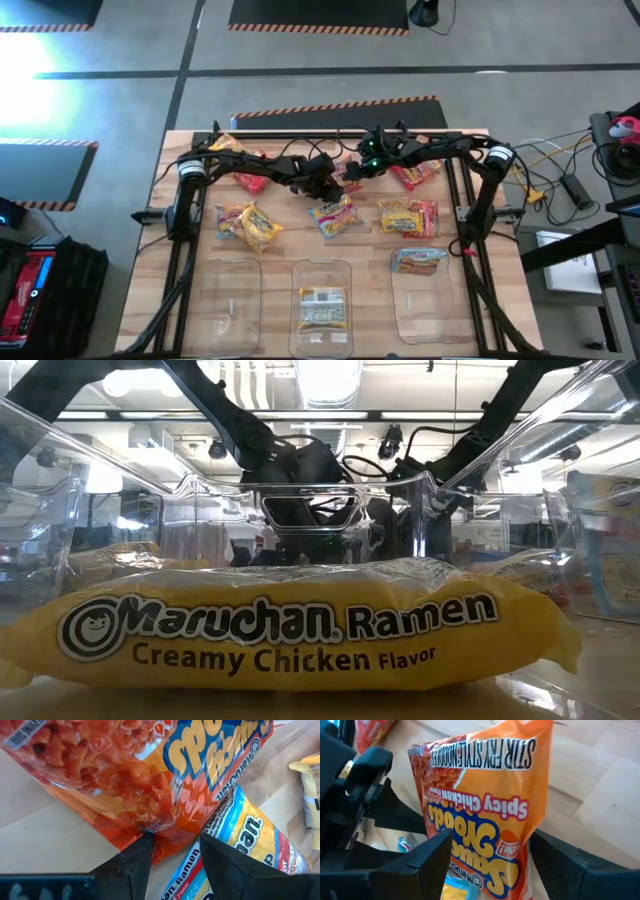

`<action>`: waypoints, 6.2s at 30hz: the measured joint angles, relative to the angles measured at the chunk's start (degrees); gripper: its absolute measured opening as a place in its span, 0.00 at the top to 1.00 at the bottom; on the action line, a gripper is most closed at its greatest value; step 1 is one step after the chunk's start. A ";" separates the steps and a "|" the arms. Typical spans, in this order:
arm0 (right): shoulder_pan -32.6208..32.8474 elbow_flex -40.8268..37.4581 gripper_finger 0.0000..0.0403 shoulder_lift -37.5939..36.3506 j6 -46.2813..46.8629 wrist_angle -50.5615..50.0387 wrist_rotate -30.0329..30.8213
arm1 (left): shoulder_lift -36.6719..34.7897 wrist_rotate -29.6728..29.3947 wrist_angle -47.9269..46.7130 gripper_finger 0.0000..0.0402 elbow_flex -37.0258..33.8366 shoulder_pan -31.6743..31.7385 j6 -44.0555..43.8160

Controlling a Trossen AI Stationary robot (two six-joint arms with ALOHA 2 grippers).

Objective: Sort Maruchan noodles
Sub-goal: Put the orange noodle pack into the left transparent bin

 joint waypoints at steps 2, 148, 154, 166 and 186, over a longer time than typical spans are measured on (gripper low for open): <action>0.53 0.00 0.38 0.00 -0.78 0.02 0.03 | 0.00 0.00 0.09 0.62 -0.02 0.00 -0.07; 9.34 25.32 0.73 -31.17 -63.00 -48.39 13.78 | -19.56 0.28 31.07 0.43 -0.02 -0.44 54.35; 9.34 25.31 0.73 -31.19 -62.89 -48.43 13.61 | -19.55 1.98 30.95 0.55 -0.02 -0.48 54.23; 9.34 25.31 0.71 -31.21 -62.62 -48.68 13.82 | -19.54 3.29 30.84 0.60 -0.02 -0.48 53.08; 9.25 34.03 0.51 -34.07 -50.13 -67.35 22.91 | -19.54 1.33 31.49 0.61 -0.04 -0.50 49.95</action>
